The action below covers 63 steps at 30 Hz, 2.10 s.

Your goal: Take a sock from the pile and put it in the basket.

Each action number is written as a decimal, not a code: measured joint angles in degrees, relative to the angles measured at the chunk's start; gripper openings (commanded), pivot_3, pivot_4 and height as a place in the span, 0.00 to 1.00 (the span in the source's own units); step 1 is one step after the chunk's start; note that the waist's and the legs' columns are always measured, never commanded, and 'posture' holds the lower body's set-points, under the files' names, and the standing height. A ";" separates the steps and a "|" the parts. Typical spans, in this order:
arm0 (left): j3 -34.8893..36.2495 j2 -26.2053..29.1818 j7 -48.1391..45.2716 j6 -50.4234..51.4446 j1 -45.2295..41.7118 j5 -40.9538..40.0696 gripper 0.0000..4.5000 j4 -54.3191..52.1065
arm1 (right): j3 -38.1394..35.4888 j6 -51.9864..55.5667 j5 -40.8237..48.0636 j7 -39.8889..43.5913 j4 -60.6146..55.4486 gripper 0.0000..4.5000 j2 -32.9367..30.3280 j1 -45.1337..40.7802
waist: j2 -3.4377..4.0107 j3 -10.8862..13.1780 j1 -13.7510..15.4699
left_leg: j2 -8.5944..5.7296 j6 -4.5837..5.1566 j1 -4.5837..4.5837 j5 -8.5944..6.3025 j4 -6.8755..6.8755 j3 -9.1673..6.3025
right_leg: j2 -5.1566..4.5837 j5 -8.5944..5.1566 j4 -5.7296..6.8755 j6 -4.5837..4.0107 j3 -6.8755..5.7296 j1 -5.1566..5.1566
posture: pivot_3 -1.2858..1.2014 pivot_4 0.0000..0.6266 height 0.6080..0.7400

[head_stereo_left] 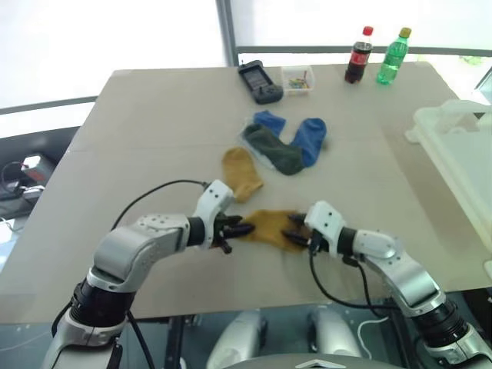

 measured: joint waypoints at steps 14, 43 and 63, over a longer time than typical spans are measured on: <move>8.76 2.58 -5.61 -11.29 6.46 -1.24 0.99 3.88 | -7.34 -3.28 4.19 5.44 0.58 0.00 -5.10 1.18 | 0.01 -0.04 0.14 | 0.09 0.00 0.66 0.00 -0.62 0.34 | 0.04 -0.01 -0.03 0.00 0.43 0.23 | 0.52 0.24 1.00; 0.60 -2.41 -5.68 -26.52 7.04 12.13 0.83 5.90 | -11.10 -5.18 7.75 10.05 0.18 0.74 -4.07 1.91 | 0.00 -0.10 0.20 | 0.43 -0.01 0.77 -0.03 -0.76 0.82 | 0.39 0.01 -0.15 -0.02 0.87 0.15 | 0.52 0.24 1.00; 2.61 -0.32 -8.33 -22.70 9.32 8.44 0.16 2.42 | -6.85 -0.67 7.42 10.11 -3.60 0.00 -3.23 2.59 | 0.02 -0.05 0.05 | 0.44 0.00 0.75 -0.05 -0.82 0.86 | 0.41 0.01 -0.24 -0.03 0.90 0.12 | 0.52 0.24 1.00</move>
